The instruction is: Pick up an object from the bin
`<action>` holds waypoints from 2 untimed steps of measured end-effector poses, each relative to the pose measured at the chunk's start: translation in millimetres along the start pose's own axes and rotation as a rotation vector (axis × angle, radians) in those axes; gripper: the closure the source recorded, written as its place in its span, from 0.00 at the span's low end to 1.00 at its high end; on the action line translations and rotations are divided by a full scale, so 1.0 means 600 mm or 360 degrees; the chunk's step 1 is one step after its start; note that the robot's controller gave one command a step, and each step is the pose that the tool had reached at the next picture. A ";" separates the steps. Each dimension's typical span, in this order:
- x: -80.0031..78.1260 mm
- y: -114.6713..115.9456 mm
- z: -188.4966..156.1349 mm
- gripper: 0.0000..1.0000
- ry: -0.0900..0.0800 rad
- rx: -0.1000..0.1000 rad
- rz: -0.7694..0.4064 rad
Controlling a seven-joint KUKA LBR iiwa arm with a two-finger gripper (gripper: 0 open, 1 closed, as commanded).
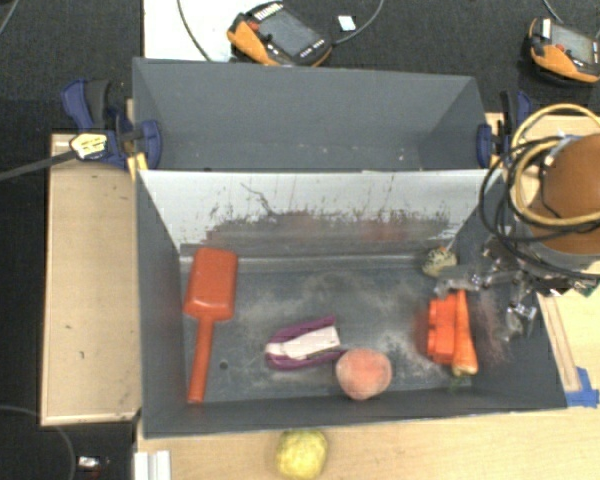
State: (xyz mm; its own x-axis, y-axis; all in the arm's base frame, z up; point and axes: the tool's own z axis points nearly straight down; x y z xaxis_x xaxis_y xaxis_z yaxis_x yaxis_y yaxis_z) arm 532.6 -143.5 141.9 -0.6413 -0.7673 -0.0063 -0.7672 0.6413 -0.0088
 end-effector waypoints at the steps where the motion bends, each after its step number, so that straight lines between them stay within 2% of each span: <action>1: -0.073 0.060 0.068 0.00 -0.0017 0.0005 -0.0295; 2: -0.032 0.050 0.108 0.00 -0.0046 -0.0006 -0.1162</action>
Offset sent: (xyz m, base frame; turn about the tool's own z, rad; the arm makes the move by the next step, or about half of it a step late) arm -0.0146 0.0144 -0.0719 -0.7278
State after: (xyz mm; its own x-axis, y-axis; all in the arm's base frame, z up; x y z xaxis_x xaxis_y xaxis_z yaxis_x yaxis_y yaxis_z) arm 522.3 -109.5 76.8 0.0340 -0.9991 -0.0267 -0.9993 -0.0336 -0.0178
